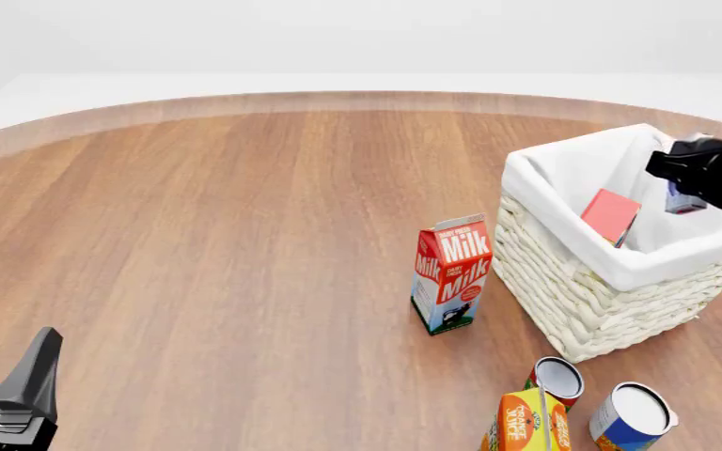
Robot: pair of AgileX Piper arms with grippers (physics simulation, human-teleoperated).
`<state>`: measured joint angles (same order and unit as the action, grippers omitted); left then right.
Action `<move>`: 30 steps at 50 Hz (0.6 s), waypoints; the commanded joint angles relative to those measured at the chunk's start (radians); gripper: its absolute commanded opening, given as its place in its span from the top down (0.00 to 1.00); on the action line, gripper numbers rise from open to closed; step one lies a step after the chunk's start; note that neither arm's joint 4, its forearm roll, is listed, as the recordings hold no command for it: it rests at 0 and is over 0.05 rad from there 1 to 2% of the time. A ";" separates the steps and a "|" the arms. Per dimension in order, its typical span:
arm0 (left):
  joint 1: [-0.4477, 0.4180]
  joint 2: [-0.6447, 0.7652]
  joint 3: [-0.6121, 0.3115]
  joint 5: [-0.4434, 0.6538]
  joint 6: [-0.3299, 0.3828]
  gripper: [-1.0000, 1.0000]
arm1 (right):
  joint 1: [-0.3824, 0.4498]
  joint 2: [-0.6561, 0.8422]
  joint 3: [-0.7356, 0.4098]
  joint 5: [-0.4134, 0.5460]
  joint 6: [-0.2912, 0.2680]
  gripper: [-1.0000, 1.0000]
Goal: Pick up the cream cheese box and the butter, and put them in the basket.
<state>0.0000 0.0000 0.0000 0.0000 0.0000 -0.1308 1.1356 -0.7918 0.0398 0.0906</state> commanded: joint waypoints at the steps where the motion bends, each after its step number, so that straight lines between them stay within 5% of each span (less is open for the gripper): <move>1: 0.000 0.000 0.000 0.000 0.000 0.00 | -0.007 0.004 -0.001 -0.010 0.002 1.00; 18: 0.000 0.000 0.000 0.000 0.000 0.00 | -0.019 0.007 -0.009 -0.005 -0.006 1.00; 19: 0.000 0.000 0.000 0.000 0.000 0.00 | -0.021 0.007 -0.010 -0.005 -0.006 0.00; 30: 0.000 0.000 0.000 0.000 0.000 0.00 | -0.014 0.005 -0.011 -0.008 -0.009 0.00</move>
<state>0.0000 0.0000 0.0000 0.0000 0.0000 -0.1467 1.1411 -0.8010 0.0365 0.0825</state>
